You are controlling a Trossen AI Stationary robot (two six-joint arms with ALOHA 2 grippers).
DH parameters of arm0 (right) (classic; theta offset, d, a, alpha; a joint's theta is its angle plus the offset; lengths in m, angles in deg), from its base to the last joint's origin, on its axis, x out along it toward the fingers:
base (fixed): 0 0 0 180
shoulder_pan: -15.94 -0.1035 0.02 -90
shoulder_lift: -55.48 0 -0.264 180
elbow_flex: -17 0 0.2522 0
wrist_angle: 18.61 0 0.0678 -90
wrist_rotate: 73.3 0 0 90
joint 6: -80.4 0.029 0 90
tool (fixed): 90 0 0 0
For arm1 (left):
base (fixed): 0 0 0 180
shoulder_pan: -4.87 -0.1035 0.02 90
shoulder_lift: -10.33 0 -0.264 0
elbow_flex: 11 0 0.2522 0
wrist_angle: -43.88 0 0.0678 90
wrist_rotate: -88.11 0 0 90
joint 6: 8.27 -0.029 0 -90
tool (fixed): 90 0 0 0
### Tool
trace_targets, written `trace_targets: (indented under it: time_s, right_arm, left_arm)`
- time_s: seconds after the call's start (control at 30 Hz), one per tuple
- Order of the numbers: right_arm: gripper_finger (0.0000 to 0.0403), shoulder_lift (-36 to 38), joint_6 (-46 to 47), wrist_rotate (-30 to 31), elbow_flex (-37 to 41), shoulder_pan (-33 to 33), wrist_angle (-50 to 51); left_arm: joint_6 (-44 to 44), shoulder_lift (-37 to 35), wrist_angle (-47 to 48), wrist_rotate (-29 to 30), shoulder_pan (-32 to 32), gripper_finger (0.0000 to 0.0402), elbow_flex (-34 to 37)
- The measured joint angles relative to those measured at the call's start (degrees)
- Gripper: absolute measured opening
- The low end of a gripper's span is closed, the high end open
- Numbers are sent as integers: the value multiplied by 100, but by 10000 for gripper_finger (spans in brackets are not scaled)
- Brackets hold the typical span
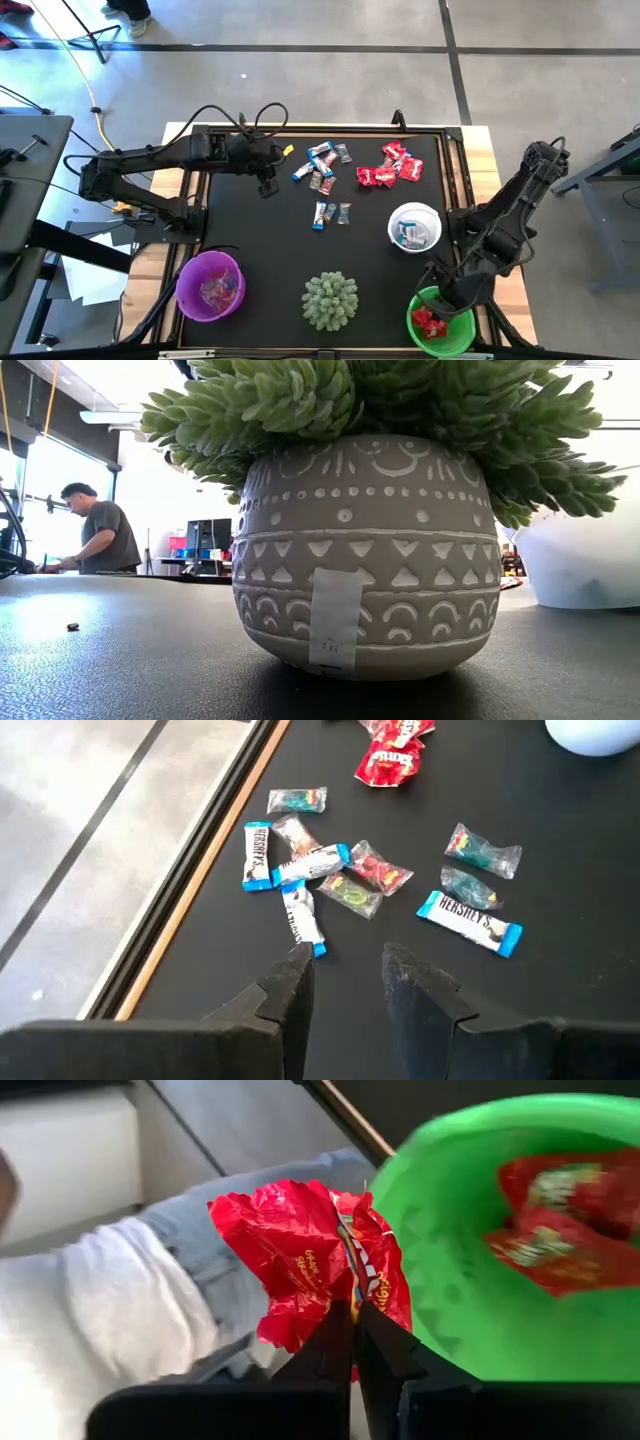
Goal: Sort candy
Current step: Put the red candy wrapper into the green bucket
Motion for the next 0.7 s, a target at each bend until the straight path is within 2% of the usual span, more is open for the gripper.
trace_targets:
  time_s: [0.23, 0.33, 0.57, 0.7]
  right_arm:
    - [0, -135, -210, 219, -1635, -15, 2904]
    - [0, -367, -208, 154, -2143, -15, 3592]
    - [0, -1244, -494, -693, -2639, -15, 3680]
    - [0, -1699, -672, -914, -2729, -15, 3683]
  left_arm:
    - [325, 0, 6, 0, 0, 106, 0]
    - [470, 0, 6, 1, 0, 106, 0]
    - [622, 0, 6, 1, 4, 106, 0]
    - [622, 0, 4, 1, 4, 106, 0]
